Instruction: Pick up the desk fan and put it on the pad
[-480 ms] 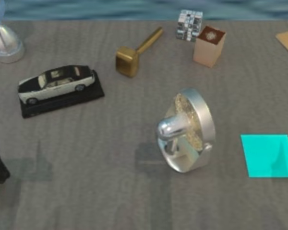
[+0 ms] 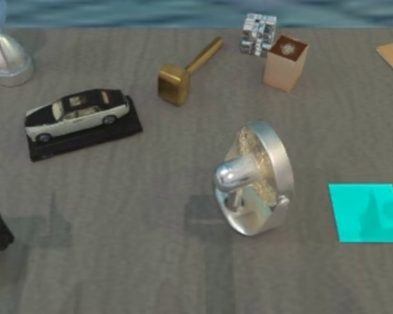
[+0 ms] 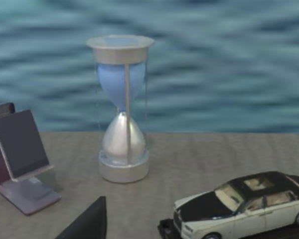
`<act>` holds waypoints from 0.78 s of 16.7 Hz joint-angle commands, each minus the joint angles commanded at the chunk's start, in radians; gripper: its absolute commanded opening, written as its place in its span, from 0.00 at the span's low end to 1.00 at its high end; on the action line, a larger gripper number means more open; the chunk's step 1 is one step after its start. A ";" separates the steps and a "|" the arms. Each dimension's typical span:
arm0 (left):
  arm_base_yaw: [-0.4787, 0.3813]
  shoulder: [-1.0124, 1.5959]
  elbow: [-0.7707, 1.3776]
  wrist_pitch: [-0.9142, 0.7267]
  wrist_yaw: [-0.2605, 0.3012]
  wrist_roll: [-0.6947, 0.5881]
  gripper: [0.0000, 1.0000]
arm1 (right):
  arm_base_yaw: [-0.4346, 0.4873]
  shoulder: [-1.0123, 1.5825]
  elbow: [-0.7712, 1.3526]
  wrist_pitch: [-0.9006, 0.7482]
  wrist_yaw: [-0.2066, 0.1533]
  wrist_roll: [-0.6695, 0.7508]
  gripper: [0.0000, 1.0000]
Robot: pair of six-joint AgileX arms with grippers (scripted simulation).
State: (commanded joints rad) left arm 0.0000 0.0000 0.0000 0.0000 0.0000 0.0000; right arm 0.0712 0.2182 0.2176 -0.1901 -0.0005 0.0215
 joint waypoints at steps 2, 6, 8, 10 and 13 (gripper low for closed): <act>0.000 0.000 0.000 0.000 0.000 0.000 1.00 | 0.042 0.154 0.153 -0.115 0.002 0.016 1.00; 0.000 0.000 0.000 0.000 0.000 0.000 1.00 | 0.144 0.541 0.540 -0.391 0.004 0.056 1.00; 0.000 0.000 0.000 0.000 0.000 0.000 1.00 | 0.202 0.759 0.760 -0.544 0.005 0.078 1.00; 0.000 0.000 0.000 0.000 0.000 0.000 1.00 | 0.260 0.984 0.985 -0.698 0.005 0.101 1.00; 0.000 0.000 0.000 0.000 0.000 0.000 1.00 | 0.344 1.313 1.315 -0.919 0.006 0.133 1.00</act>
State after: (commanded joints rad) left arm 0.0000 0.0000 0.0000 0.0000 0.0000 0.0000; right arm 0.4152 1.5311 1.5321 -1.1090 0.0053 0.1547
